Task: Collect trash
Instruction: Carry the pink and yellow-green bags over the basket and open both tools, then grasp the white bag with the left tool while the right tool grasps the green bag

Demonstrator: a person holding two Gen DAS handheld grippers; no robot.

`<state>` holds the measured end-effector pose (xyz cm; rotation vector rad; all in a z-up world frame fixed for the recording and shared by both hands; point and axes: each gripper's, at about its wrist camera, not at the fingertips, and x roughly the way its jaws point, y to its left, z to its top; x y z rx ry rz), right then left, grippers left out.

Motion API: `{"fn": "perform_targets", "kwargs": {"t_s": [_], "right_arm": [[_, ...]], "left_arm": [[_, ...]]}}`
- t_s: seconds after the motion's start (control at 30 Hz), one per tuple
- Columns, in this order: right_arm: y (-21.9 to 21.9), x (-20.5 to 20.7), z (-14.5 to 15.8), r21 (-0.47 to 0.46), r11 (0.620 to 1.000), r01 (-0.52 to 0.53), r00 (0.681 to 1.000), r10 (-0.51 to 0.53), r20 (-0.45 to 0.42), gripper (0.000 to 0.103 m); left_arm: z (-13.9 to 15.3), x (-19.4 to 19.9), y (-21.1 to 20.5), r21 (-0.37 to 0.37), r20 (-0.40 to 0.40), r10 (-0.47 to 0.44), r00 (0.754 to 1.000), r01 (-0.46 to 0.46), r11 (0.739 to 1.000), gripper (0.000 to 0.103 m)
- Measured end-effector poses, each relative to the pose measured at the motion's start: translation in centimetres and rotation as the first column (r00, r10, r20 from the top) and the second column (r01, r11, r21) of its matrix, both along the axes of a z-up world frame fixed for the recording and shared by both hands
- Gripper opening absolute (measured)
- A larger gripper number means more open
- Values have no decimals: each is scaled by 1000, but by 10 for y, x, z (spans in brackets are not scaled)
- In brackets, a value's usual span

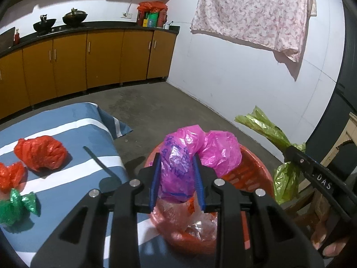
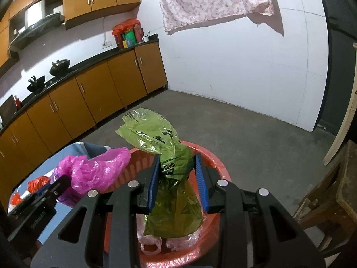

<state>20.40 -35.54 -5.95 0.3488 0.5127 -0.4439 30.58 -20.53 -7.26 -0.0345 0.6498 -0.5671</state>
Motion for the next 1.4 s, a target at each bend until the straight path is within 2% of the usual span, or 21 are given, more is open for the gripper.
{"fn": "perform_targets", "kwargs": {"t_s": [0.07, 0.13, 0.17, 0.2, 0.4, 0.73, 1.0, 1.13, 1.3, 1.4], "right_arm": [[0, 2, 0, 2, 1000, -8, 1000, 8, 4, 32], [1, 0, -2, 8, 1000, -10, 1000, 10, 13, 42], [0, -1, -1, 9, 1000, -10, 1000, 10, 16, 51], [-2, -1, -1, 8, 1000, -9, 1000, 9, 19, 56], [3, -1, -1, -8, 1000, -10, 1000, 10, 6, 60], [21, 3, 2, -27, 999, -47, 999, 46, -19, 60], [64, 12, 7, -48, 988, -150, 988, 149, -26, 60], [91, 17, 7, -59, 975, -213, 977, 211, -35, 60], [120, 23, 4, -64, 960, -271, 962, 269, -48, 60], [137, 27, 0, -52, 951, -304, 952, 301, -57, 60]], "left_arm": [[-2, 1, -3, 3, 5, -5, 1000, 5, 1000, 34], [-3, 2, -2, 6, 11, 1, 1000, -1, 1000, 44], [-3, 3, -1, 2, 11, 8, 1000, -8, 1000, 50], [-4, 5, 2, -2, 8, 15, 1000, -15, 1000, 52], [-10, 9, 22, -7, -19, 51, 999, -52, 999, 57], [-5, -1, 67, 7, -15, 129, 992, -129, 992, 64], [7, -20, 130, 21, 11, 221, 975, -221, 975, 65], [13, -32, 174, 34, 48, 286, 957, -288, 957, 67], [18, -42, 242, 77, 119, 418, 900, -428, 900, 74], [12, -34, 275, 105, 106, 481, 870, -491, 865, 75]]}}
